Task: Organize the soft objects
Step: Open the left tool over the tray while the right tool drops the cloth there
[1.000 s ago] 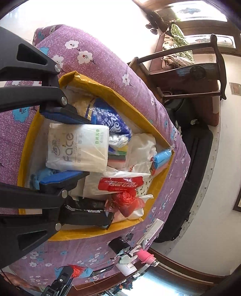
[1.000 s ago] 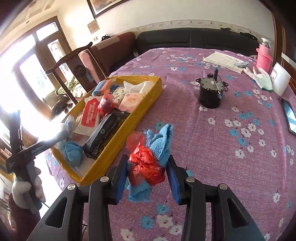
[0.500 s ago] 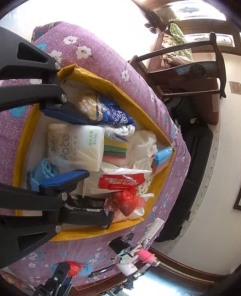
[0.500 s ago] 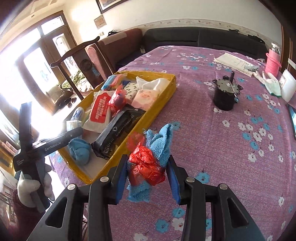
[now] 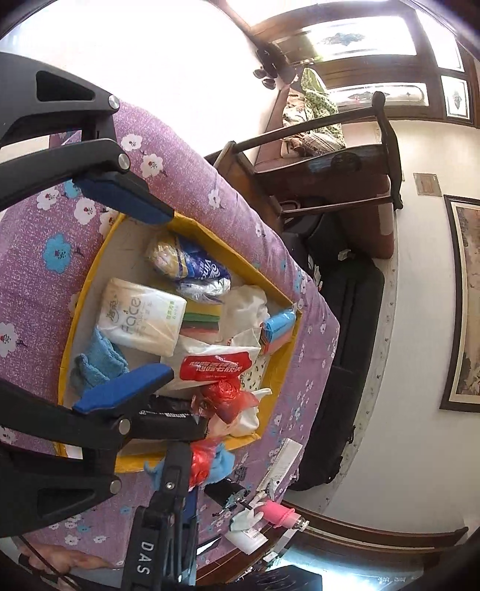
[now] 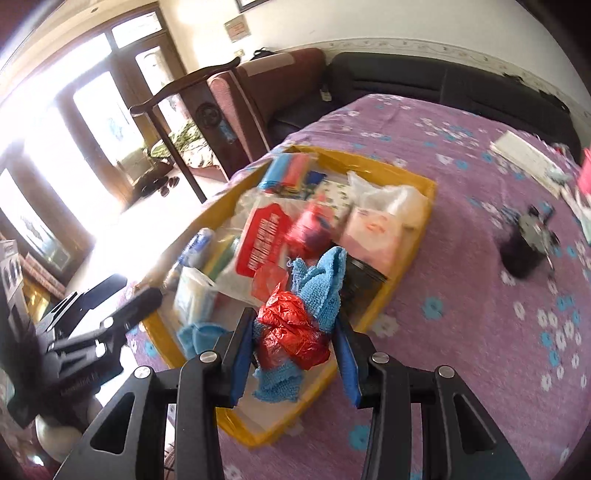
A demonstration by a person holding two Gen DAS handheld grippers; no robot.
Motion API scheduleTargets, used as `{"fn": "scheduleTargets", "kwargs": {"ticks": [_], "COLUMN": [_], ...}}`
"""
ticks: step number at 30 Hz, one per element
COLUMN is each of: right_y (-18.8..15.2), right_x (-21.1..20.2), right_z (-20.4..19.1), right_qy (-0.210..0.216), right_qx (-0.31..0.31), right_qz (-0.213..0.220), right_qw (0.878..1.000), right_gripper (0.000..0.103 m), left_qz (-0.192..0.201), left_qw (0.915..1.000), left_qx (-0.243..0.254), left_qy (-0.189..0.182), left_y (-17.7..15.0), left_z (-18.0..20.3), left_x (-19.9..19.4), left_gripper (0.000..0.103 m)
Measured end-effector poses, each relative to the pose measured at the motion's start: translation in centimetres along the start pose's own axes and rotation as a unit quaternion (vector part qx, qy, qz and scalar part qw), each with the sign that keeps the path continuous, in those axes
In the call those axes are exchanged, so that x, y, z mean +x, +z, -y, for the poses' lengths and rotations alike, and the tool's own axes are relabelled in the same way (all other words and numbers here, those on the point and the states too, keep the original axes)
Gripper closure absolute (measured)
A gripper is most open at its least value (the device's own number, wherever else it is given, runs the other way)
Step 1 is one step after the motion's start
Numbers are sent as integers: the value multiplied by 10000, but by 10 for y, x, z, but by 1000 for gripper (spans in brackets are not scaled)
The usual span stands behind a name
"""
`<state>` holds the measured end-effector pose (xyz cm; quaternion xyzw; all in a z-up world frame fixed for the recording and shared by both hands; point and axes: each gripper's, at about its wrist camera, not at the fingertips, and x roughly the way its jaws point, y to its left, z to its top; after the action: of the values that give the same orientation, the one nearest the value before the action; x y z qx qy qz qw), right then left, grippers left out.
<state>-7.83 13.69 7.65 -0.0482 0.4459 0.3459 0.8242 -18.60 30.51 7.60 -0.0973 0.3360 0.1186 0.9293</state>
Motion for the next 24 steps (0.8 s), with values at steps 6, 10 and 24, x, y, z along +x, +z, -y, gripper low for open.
{"fn": "scheduleTargets", "kwargs": {"ticks": [6,10,24], "right_y": [24,41,125], "right_x": [44,48,102], "right_z": [-20,-9,14], "right_qy": [-125,-470,-614], "right_qx": [-285,-196,293], "right_qz": [-364,-201,-260], "right_qw": [9989,9985,9973], "right_gripper": [59,59,58], "left_qz": [-174,-224,-388], "left_qw": [9994,9989,9983], "left_qx": [-299,-406,-435], "left_qy": [-10,-51,-86], "left_y": [-4,-7,-10], "left_z": [-22,-35,-39], "left_x": [6,8,15], "left_gripper": [25,25,25]}}
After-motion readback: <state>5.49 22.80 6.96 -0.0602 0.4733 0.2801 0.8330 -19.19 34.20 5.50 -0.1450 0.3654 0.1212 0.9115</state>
